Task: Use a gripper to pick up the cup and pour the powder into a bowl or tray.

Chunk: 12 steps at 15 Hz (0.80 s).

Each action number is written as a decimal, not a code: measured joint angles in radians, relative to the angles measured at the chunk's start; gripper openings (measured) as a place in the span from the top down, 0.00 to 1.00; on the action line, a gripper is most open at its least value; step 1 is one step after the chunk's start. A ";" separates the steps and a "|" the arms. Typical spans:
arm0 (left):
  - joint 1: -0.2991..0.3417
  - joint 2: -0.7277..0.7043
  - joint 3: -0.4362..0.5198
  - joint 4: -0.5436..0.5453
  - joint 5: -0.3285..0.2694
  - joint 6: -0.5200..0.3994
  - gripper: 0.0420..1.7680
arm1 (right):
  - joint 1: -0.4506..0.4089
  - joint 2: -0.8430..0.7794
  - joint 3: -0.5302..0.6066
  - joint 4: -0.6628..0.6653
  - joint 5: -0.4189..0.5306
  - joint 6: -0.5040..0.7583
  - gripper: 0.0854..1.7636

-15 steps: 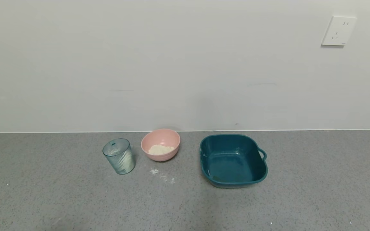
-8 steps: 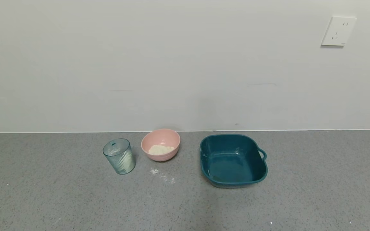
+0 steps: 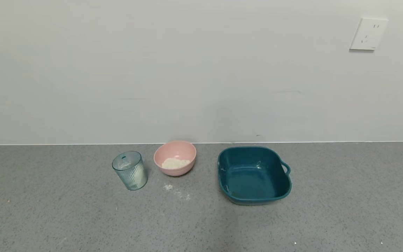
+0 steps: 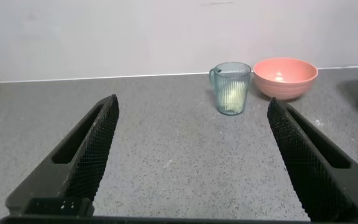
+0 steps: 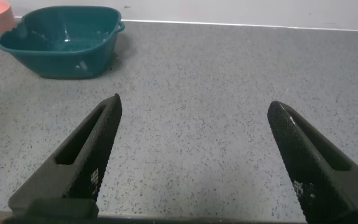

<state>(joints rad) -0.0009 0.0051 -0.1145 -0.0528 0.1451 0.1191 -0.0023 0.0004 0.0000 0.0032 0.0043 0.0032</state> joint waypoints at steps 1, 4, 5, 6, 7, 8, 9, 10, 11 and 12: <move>0.000 -0.002 0.027 -0.021 -0.014 0.007 0.03 | 0.000 0.000 0.000 0.000 0.000 0.000 0.03; 0.000 -0.006 0.080 -0.023 -0.073 0.009 0.03 | 0.000 0.000 0.000 0.000 0.000 0.000 0.03; 0.000 -0.006 0.091 -0.023 -0.100 0.006 0.03 | 0.000 0.000 0.000 0.000 0.000 0.000 0.03; 0.000 -0.006 0.098 -0.019 -0.128 0.003 0.03 | 0.000 0.000 0.000 0.000 0.000 0.000 0.03; 0.000 -0.006 0.106 0.016 -0.152 -0.006 0.03 | 0.000 0.000 0.000 0.000 0.000 0.000 0.03; 0.000 -0.006 0.109 0.053 -0.161 -0.015 0.03 | 0.000 0.000 0.000 0.000 0.000 0.000 0.03; 0.000 -0.006 0.111 0.065 -0.164 -0.046 0.03 | 0.000 0.000 0.000 0.000 0.000 0.000 0.03; 0.000 -0.006 0.112 0.062 -0.165 -0.069 0.03 | 0.000 0.000 0.000 0.000 0.000 0.000 0.03; 0.000 -0.006 0.113 0.059 -0.165 -0.079 0.03 | 0.000 0.000 0.000 0.000 0.000 0.000 0.03; 0.000 -0.006 0.113 0.059 -0.165 -0.082 0.03 | 0.000 0.000 0.000 0.000 0.000 0.000 0.03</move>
<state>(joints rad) -0.0013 -0.0013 -0.0017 0.0062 -0.0196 0.0374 -0.0028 0.0004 0.0000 0.0032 0.0043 0.0032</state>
